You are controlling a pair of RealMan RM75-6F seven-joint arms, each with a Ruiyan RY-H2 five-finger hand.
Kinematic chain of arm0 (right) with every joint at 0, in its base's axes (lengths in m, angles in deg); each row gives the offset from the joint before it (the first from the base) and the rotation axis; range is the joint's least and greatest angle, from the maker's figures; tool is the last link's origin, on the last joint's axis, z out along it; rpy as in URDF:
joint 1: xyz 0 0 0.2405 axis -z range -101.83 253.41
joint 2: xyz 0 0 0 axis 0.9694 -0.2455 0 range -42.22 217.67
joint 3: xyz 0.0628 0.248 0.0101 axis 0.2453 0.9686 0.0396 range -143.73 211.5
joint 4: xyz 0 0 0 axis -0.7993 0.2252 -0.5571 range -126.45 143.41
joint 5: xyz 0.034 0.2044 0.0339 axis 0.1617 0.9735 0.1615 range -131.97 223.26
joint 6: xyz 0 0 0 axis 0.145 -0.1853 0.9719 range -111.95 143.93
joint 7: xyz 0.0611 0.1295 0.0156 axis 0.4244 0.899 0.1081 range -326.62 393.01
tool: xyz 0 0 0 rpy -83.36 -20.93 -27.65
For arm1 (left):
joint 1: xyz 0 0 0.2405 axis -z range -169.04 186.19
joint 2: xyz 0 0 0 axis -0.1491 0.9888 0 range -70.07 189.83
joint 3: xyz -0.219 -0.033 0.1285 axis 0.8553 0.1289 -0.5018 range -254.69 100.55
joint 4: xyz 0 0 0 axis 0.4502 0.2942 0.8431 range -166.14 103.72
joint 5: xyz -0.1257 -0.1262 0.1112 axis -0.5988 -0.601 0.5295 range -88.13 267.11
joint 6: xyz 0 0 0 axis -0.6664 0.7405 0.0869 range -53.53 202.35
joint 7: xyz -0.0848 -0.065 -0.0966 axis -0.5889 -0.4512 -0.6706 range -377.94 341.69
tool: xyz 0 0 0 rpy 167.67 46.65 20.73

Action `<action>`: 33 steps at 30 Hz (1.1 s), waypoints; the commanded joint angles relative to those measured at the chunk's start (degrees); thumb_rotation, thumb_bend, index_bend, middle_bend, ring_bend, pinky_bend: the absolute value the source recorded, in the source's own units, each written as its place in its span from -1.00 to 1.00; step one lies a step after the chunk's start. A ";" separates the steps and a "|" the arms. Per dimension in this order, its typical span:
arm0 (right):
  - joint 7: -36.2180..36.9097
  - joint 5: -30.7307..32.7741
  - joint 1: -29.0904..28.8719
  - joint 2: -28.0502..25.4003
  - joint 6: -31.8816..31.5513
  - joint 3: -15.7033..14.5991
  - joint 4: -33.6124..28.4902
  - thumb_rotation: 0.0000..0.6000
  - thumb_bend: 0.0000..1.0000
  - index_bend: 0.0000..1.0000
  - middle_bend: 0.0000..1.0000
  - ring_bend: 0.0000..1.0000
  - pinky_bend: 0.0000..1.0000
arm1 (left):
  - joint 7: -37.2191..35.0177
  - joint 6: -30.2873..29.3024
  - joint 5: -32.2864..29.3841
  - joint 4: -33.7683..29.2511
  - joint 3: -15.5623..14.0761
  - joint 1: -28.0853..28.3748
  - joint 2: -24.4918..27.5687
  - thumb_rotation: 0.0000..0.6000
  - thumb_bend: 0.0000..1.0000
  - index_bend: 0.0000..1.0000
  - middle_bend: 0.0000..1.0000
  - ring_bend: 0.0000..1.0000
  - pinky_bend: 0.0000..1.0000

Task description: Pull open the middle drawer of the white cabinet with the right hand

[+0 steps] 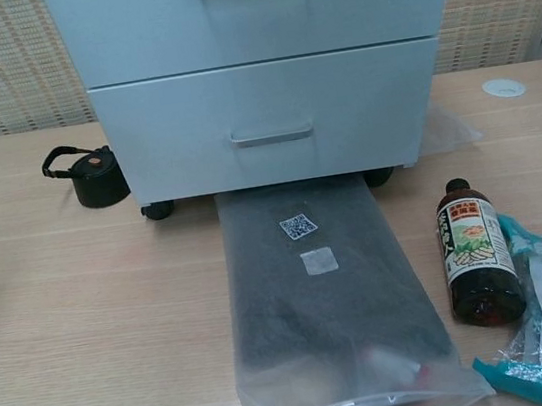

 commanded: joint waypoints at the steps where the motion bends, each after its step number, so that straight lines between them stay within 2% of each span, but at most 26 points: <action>1: -2.86 -1.08 -3.19 -0.91 3.45 1.74 -2.90 1.00 -0.25 -0.45 0.54 0.48 0.48 | -0.18 -0.07 0.14 0.09 -0.05 -0.02 0.07 1.00 -0.36 -0.89 -1.00 -0.95 -0.78; 4: -5.70 0.04 -7.18 -2.03 8.77 3.77 -6.48 1.00 -0.21 -0.56 0.64 0.64 0.59 | -0.47 -0.27 0.35 0.20 -0.13 -0.11 0.06 1.00 -0.36 -0.89 -1.00 -0.95 -0.78; 9: -9.77 3.19 -13.47 -2.10 16.90 6.91 -10.20 1.00 -0.14 -0.78 0.65 0.73 0.65 | -0.75 -0.54 0.32 0.36 -0.30 -0.40 0.08 1.00 -0.36 -0.89 -1.00 -0.95 -0.78; 14: -12.17 8.12 -20.03 -0.13 23.73 10.59 -12.25 1.00 -0.03 -0.81 0.69 0.78 0.67 | -1.04 -0.64 0.27 0.56 -0.34 -0.53 0.16 1.00 -0.36 -0.89 -1.00 -0.95 -0.78; 25: -17.85 19.59 -30.71 3.59 31.43 15.94 -13.29 1.00 0.02 -0.81 0.71 0.81 0.67 | -1.33 -0.75 0.46 0.80 -0.59 -0.75 0.22 1.00 -0.36 -0.89 -1.00 -0.95 -0.78; 33: -21.75 26.89 -35.52 3.93 32.97 17.13 -13.84 1.00 0.03 -0.80 0.72 0.81 0.67 | -1.38 -0.52 0.44 0.90 -0.60 -0.67 0.09 1.00 -0.36 -0.89 -1.00 -0.95 -0.78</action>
